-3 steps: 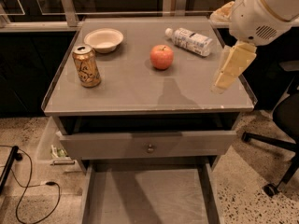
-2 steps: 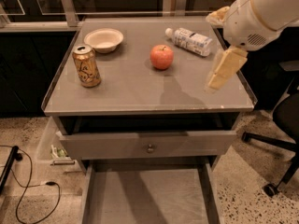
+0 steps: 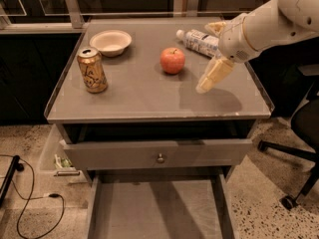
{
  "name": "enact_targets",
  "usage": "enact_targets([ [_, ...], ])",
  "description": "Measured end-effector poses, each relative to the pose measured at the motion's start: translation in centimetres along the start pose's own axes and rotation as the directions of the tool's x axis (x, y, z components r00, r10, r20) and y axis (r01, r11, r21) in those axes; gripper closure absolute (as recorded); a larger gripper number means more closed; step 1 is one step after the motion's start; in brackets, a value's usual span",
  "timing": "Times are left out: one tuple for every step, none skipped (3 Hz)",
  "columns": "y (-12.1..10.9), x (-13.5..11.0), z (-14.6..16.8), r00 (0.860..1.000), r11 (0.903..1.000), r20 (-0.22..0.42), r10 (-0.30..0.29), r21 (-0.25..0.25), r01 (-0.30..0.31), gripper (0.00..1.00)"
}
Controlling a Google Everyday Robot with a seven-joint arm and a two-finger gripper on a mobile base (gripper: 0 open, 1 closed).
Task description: Place apple into middle drawer
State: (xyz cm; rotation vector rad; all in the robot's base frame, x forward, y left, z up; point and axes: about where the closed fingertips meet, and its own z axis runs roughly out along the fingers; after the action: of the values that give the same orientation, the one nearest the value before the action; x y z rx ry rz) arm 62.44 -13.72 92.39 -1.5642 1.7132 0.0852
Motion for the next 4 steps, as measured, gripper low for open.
enact_targets([
  [0.0, 0.0, 0.0, 1.0, 1.0, 0.0, 0.0, 0.0, 0.0, 0.0],
  [-0.3, 0.1, 0.9, 0.999, 0.9988, 0.01, 0.043, 0.024, -0.043, 0.0],
  [-1.9, -0.1, 3.3, 0.993, 0.9933, 0.058, 0.101, 0.049, -0.104, 0.0],
  [-3.7, -0.8, 5.4, 0.984, 0.9892, 0.112, 0.138, 0.034, -0.142, 0.0],
])
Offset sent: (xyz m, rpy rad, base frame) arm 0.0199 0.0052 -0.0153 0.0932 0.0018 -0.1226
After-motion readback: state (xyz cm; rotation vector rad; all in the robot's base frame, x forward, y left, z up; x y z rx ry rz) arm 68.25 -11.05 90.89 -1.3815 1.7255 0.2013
